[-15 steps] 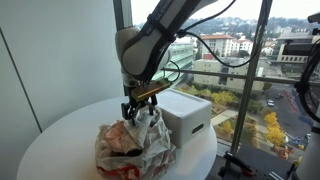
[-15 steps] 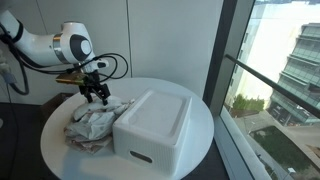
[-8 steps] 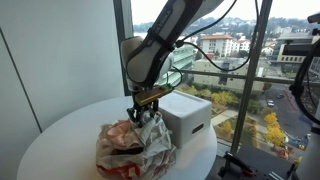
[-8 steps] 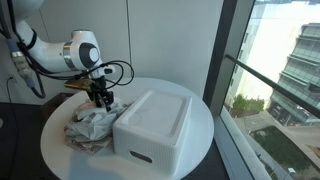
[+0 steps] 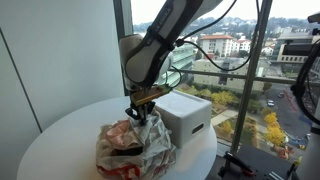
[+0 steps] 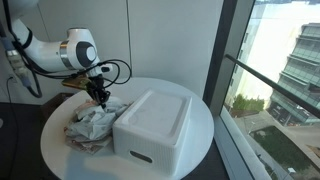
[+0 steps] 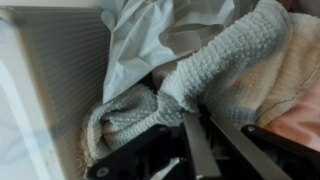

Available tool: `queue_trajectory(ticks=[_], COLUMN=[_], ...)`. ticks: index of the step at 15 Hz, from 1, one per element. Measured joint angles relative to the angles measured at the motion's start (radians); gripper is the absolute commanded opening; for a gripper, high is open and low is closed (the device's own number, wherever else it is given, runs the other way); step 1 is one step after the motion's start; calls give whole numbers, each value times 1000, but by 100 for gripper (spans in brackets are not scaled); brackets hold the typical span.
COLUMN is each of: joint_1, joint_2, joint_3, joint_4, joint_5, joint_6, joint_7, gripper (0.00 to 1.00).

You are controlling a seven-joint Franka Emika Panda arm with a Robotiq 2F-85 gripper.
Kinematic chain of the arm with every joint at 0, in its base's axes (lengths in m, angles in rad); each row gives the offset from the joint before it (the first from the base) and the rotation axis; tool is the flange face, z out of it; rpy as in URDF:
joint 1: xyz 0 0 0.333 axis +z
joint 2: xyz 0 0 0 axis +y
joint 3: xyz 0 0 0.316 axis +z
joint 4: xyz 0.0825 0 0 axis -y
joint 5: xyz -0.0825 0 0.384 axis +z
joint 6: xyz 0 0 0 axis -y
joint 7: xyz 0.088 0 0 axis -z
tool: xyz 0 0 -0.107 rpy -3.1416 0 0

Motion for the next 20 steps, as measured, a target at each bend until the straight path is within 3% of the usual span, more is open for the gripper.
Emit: queue_trajectory(ticks=[5, 9, 10, 11, 13, 15, 20], joint_1=[29, 57, 59, 59, 58, 47, -12], joint_2=[-42, -157, -197, -234, -287, -291, -189], joint_3=[0, 9, 20, 32, 53, 56, 33], joint_4=[-20, -56, -66, -74, -81, -82, -82], joint_5=[-40, -157, -193, -213, -204, -158, -90], joint_6=[25, 26, 19, 1, -65, -111, -77], joint_7=[64, 194, 233, 261, 281, 276, 254], gripper=[13, 15, 25, 40, 47, 63, 99])
